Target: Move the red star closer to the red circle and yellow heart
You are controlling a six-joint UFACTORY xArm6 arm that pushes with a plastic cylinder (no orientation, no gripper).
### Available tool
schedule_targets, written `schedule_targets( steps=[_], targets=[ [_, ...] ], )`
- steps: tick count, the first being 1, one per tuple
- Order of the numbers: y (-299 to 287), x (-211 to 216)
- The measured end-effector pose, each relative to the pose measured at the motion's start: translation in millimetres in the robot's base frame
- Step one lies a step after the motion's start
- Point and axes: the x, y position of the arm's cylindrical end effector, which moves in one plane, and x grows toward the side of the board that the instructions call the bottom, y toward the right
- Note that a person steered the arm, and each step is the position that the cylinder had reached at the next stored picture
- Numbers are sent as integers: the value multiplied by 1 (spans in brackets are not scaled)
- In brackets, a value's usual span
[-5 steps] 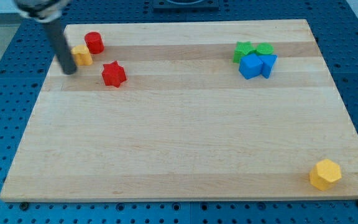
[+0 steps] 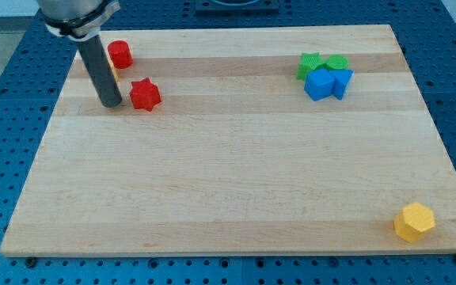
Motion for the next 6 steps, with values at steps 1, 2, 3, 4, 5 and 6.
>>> schedule_targets(
  steps=[1,2,3,4,5,6],
  targets=[
    [32,26],
    [53,2],
    [47,-54],
    [46,-46],
    [51,-17],
    [111,-28]
  ],
)
